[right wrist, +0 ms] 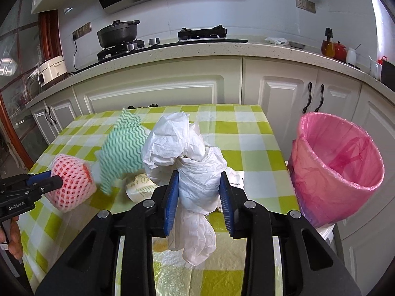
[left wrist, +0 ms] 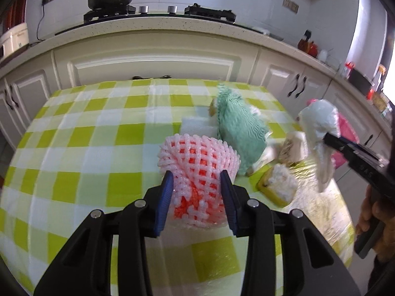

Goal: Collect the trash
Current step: 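Carry both items over the pink bin and open both tools to drop them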

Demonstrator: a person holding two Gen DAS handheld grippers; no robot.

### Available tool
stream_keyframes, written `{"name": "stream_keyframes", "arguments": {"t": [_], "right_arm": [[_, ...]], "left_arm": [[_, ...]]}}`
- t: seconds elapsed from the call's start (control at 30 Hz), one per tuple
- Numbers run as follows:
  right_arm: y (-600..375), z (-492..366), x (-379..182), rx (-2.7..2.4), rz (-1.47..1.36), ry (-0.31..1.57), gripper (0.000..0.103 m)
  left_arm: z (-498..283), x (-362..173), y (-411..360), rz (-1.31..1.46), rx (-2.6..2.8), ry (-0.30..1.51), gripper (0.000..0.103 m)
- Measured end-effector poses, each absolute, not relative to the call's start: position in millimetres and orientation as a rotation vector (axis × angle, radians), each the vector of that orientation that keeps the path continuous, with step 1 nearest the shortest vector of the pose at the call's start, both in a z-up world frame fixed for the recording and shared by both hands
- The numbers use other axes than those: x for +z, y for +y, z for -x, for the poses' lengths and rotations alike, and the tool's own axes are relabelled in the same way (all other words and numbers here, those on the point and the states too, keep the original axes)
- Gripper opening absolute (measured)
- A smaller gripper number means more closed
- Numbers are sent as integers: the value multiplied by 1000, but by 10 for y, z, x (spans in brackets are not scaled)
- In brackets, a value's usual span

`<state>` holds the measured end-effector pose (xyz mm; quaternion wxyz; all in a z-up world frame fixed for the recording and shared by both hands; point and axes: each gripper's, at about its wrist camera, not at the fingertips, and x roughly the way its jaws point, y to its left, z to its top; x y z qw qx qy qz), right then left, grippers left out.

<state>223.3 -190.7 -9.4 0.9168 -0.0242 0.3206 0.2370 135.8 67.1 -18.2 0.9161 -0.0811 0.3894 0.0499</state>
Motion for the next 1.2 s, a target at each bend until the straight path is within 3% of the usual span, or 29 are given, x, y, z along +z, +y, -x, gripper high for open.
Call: {"name": "stream_keyframes", "arguments": {"t": [0.53,1.2], "right_arm": [[-2431,-2182,189,397,-15,613,32],[-4029,-2951,575,116,-114,546,32]], "left_arm": [[-1414,307,446,226,-1,666,38],[-2963,956,-1404,173,-358,573,38]]}}
